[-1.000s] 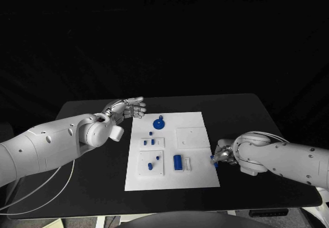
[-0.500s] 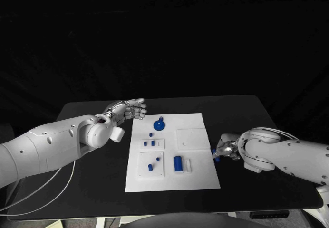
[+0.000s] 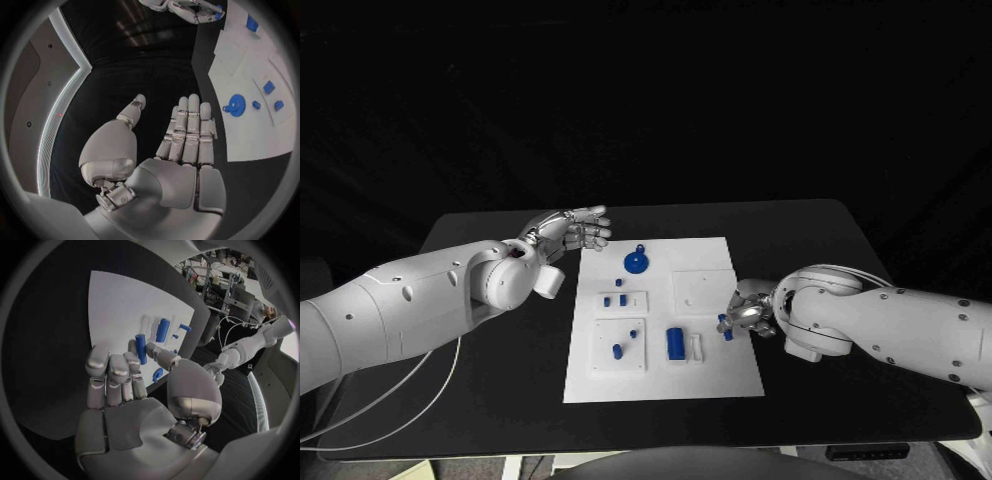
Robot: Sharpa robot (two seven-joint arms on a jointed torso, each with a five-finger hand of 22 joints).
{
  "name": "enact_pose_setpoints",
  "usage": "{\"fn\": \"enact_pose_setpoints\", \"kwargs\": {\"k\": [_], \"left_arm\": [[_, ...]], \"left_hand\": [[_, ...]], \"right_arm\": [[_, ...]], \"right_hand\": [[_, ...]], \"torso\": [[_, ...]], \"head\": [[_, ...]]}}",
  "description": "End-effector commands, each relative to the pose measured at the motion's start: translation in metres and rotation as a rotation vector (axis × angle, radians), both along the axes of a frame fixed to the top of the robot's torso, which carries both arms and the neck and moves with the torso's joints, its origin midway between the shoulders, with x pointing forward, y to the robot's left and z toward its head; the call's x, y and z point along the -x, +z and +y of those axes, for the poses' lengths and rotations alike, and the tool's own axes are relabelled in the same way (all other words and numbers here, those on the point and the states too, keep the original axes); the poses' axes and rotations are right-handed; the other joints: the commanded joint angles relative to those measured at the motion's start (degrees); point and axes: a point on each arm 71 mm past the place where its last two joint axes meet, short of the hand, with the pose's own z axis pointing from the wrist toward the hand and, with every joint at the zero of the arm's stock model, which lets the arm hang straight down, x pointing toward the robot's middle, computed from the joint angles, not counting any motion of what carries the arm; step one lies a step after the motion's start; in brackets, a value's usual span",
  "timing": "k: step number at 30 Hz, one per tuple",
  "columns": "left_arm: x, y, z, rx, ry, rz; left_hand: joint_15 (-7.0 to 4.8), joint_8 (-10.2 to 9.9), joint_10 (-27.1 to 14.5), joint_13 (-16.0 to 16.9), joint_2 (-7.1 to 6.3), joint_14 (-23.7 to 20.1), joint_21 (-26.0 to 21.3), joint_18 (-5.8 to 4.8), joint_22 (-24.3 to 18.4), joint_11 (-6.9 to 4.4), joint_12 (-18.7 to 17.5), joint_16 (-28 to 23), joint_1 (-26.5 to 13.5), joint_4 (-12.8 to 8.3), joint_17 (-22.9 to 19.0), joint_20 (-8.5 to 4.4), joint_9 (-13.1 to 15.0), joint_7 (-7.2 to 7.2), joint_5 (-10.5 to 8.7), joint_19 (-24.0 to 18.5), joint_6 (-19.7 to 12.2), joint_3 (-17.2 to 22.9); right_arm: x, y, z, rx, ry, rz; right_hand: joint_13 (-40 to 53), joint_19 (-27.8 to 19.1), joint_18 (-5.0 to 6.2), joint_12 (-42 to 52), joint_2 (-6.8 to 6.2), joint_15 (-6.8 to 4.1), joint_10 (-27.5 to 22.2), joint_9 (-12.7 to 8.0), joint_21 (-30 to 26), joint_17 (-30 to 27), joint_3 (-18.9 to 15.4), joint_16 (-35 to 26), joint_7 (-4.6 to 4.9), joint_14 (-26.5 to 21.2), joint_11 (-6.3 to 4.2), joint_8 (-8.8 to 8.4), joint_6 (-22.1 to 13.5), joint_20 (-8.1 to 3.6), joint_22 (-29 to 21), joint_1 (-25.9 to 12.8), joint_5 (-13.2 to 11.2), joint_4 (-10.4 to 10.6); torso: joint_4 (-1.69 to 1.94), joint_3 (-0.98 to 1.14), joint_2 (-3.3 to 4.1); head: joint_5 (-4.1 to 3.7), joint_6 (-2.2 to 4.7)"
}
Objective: Assemble the parts on the task board
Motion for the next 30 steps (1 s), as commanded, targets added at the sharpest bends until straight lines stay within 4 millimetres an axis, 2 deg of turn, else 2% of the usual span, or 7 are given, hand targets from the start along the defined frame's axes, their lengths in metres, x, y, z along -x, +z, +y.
{"fn": "enact_pose_setpoints", "kwargs": {"k": [1, 7, 10, 15, 30], "left_arm": [[0.000, 0.001, -0.003, 0.010, -0.019, -0.007], [0.000, 0.001, -0.002, 0.010, -0.018, -0.008], [0.001, 0.001, -0.002, 0.010, -0.020, -0.007], [0.001, 0.002, -0.001, 0.008, -0.016, -0.007], [0.001, 0.002, 0.000, 0.008, -0.016, -0.006]], "left_hand": [[-0.03, 0.2, -0.3, -0.1, 0.29, 0.3, -0.3, 0.73, 0.5, 0.13, 0.0, -0.3, -0.1, 0.2, 0.1, 0.18, -0.1, 0.00, -0.16, 0.4, -0.4, 0.2], [-0.03, 0.2, -0.3, -0.1, 0.31, 0.3, -0.3, 0.73, 0.5, 0.13, 0.0, -0.3, -0.1, 0.2, 0.1, 0.18, -0.1, 0.00, -0.16, 0.4, -0.4, 0.2], [-0.03, 0.3, -0.3, -0.1, 0.34, 0.3, -0.3, 0.73, 0.5, 0.13, 0.0, -0.3, -0.1, 0.2, 0.1, 0.18, -0.1, 0.00, -0.16, 0.4, -0.4, 0.2], [-0.03, 0.3, -0.3, -0.1, 0.32, 0.3, -0.3, 0.73, 0.5, 0.13, 0.0, -0.3, -0.1, 0.2, 0.2, 0.18, -0.1, 0.00, -0.16, 0.4, -0.4, 0.1], [-0.03, 0.3, -0.3, -0.1, 0.29, 0.3, -0.3, 0.73, 0.6, 0.13, 0.0, -0.4, -0.1, 0.2, 0.2, 0.18, -0.1, 0.00, -0.16, 0.4, -0.4, 0.1]], "right_arm": [[0.005, -0.009, 0.007, -0.038, -0.002, 0.052], [0.009, -0.025, 0.019, -0.041, 0.011, 0.078], [0.008, -0.029, 0.023, -0.038, 0.015, 0.084], [0.009, -0.036, 0.027, -0.038, 0.014, 0.092], [0.010, -0.043, 0.034, -0.048, 0.020, 0.087]], "right_hand": [[0.0, 0.2, 3.39, 0.0, 0.27, -0.52, 0.3, -0.1, 0.3, 0.0, 0.4, -0.2, 0.01, 0.0, -0.08, 0.03, 0.5, 0.05, 0.6, -0.3, 0.2, -0.4], [0.1, 0.2, 3.39, 0.0, 0.47, -0.53, 0.4, -0.2, 0.3, 0.0, 0.4, -0.2, 0.00, 0.0, -0.08, -0.01, 0.5, 0.04, 0.6, -0.5, 0.3, -0.8], [0.2, 0.2, 3.39, 0.0, 0.59, -0.54, 0.5, -0.3, 0.3, 0.0, 0.3, -0.2, 0.01, 0.0, -0.08, -0.04, 0.6, 0.04, 0.6, -0.9, 0.3, -0.9], [0.3, 0.2, 3.39, 0.0, 0.55, -0.55, 0.5, -0.5, 0.3, 0.0, -0.2, -0.2, 0.01, 0.0, -0.08, -0.11, 0.7, 0.04, 0.6, -1.8, 0.3, -1.0], [0.4, 0.2, 3.39, -0.1, 0.38, -0.58, 0.4, -0.6, 0.3, 0.0, -0.4, -0.2, 0.01, 0.0, -0.09, -0.19, 0.7, 0.00, 0.5, -2.3, 0.3, -1.2]], "torso": [[-0.05, -0.03, -0.03], [-0.08, 0.03, 0.01], [0.02, 0.08, 0.05], [-0.07, 0.01, 0.06], [-0.03, -0.03, 0.01]], "head": [[0.10, -0.08], [0.37, -0.03], [0.38, -0.08], [0.41, -0.29], [0.67, -0.53]]}}
